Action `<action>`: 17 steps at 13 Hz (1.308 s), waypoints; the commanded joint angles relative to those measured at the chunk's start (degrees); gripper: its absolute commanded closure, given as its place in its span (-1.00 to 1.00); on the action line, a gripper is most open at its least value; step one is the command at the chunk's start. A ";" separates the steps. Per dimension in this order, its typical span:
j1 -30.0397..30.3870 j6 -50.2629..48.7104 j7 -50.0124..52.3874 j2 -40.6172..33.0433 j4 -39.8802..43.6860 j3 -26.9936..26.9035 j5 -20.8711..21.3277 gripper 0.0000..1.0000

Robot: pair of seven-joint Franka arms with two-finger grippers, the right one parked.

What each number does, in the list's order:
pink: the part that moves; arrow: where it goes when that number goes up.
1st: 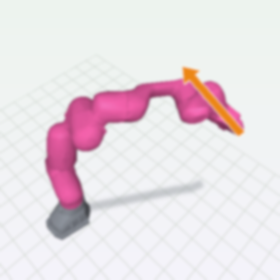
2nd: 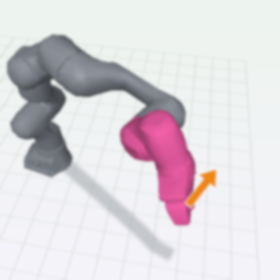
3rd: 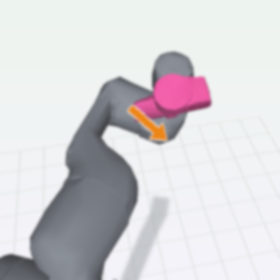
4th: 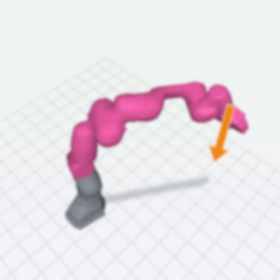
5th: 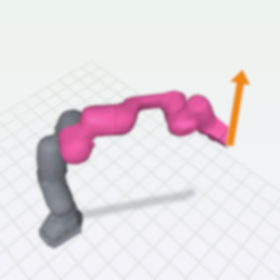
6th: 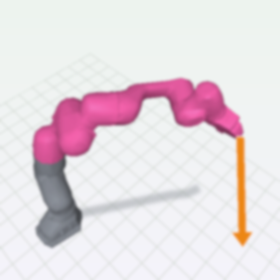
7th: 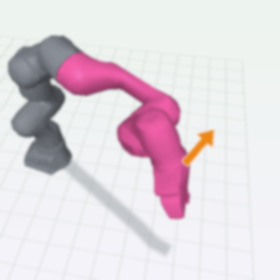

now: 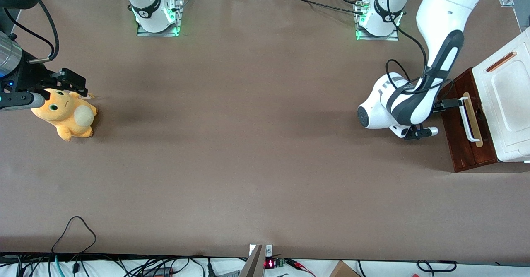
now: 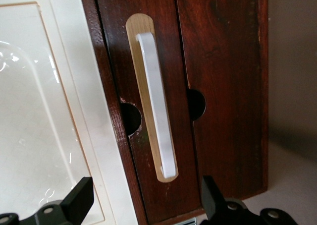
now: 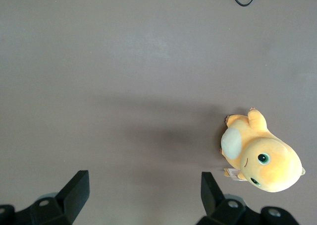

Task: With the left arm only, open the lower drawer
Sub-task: 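Move the open left gripper down to the white handle of the lower drawer, then close the left gripper around the white drawer handle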

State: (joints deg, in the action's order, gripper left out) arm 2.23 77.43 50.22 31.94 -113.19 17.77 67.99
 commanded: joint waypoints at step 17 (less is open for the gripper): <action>4.45 -1.32 7.43 5.59 -3.35 0.43 19.37 -0.70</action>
State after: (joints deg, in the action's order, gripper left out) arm 6.43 77.36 54.81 37.62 -114.62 17.89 85.05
